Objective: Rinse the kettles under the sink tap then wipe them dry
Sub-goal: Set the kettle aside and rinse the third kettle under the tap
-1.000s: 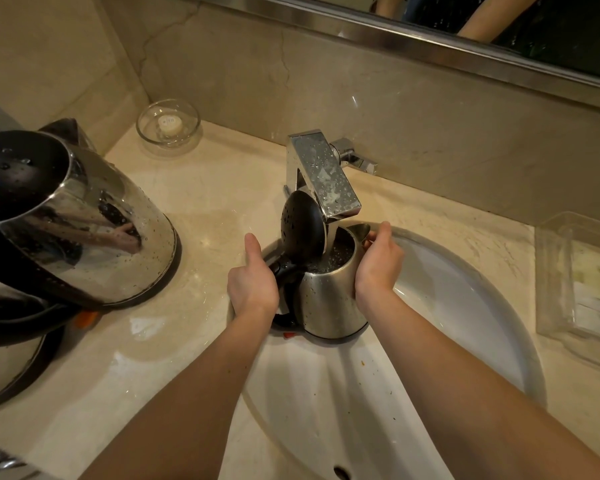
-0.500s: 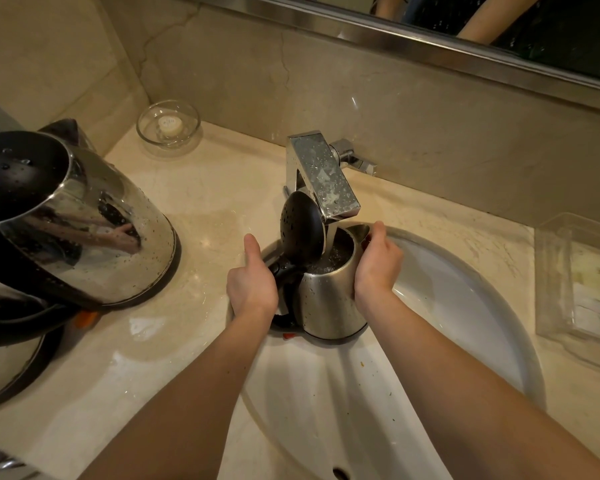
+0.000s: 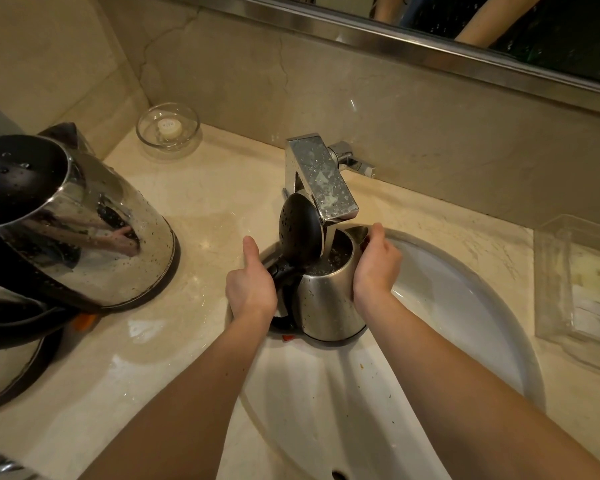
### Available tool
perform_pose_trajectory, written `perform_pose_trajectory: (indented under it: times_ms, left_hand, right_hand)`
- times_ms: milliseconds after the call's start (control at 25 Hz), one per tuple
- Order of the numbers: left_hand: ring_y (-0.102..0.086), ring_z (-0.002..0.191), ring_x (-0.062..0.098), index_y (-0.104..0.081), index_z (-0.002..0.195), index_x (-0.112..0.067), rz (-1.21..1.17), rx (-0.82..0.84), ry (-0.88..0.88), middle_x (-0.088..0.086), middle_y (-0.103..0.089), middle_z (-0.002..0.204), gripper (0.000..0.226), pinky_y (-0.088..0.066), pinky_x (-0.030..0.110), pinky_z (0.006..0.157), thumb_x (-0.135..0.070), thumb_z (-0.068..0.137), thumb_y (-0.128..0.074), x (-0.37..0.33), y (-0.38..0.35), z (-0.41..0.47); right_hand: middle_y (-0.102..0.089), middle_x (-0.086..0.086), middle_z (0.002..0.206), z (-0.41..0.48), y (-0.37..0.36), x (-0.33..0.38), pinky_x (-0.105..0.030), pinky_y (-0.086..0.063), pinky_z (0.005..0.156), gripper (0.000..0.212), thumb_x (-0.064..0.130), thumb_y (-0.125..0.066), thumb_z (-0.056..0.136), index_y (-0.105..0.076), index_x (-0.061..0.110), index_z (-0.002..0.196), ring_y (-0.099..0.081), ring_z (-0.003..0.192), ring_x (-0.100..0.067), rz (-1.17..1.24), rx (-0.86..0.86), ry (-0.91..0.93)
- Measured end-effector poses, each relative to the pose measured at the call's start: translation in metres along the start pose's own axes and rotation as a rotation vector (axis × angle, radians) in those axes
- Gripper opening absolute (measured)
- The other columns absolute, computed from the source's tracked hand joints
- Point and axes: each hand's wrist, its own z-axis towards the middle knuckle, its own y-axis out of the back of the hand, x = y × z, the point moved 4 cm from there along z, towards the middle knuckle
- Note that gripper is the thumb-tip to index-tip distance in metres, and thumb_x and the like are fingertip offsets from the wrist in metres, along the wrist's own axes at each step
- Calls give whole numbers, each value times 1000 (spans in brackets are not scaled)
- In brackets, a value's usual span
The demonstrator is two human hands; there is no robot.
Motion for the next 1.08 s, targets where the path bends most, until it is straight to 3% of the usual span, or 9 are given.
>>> perform_pose_trajectory:
  times_ms: [280, 480, 1080]
  left_hand:
    - [-66, 100, 41, -67, 110, -4, 3, -2, 0, 26, -70, 111, 90, -51, 48, 94, -81, 90, -25, 0, 0, 2]
    - [-66, 98, 40, -67, 110, -7, 8, -3, -8, 24, -70, 109, 95, -51, 49, 95, -86, 83, -21, 0, -1, 1]
    - [-66, 102, 40, -66, 117, -4, -7, 5, 2, 25, -69, 113, 88, -49, 43, 85, -78, 93, -25, 1, -2, 2]
  right_hand:
    - [-54, -1, 66, -1, 1, 2, -35, -40, 64, 45, 38, -44, 101, -54, 14, 65, -47, 64, -15, -5, -9, 17]
    - [-51, -2, 66, -1, 1, 2, -36, -38, 64, 44, 38, -44, 101, -52, 13, 66, -45, 63, -16, -3, -9, 14]
    - [-52, -4, 67, 3, 1, -1, -37, -39, 66, 44, 38, -44, 100, -52, 13, 65, -46, 67, -17, -8, -11, 31]
